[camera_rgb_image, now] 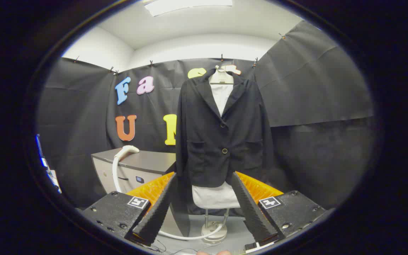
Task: Iron the clothes twice with a garment steamer, once on the left side and once on the right side.
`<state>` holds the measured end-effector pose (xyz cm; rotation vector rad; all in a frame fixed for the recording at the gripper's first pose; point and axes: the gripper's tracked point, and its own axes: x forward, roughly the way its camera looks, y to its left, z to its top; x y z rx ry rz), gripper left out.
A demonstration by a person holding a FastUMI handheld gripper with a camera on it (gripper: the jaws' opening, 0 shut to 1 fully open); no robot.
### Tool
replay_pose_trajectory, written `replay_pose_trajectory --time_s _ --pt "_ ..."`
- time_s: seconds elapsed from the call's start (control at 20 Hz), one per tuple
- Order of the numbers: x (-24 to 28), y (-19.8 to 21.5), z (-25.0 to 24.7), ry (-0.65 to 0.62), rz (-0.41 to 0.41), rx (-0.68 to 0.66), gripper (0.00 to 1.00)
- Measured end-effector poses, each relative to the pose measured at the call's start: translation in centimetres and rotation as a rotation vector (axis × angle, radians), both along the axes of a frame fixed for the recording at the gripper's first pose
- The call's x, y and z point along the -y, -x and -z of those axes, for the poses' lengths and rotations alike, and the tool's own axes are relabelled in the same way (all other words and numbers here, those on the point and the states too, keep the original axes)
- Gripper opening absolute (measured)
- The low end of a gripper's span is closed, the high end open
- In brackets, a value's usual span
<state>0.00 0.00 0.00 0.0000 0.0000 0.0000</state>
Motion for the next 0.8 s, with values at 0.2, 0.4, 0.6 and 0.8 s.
replay_pose_trajectory --time_s 0.2,0.4,0.6,0.8 --pt "0.8 0.0 1.0 -0.037 0.056 -0.047 0.98" --pt "1.5 1.5 2.9 -0.057 0.096 -0.124 0.98" --pt "2.2 2.3 3.3 -0.053 0.134 -0.15 0.99" --pt "2.1 2.4 2.9 -0.047 0.151 -0.15 0.98"
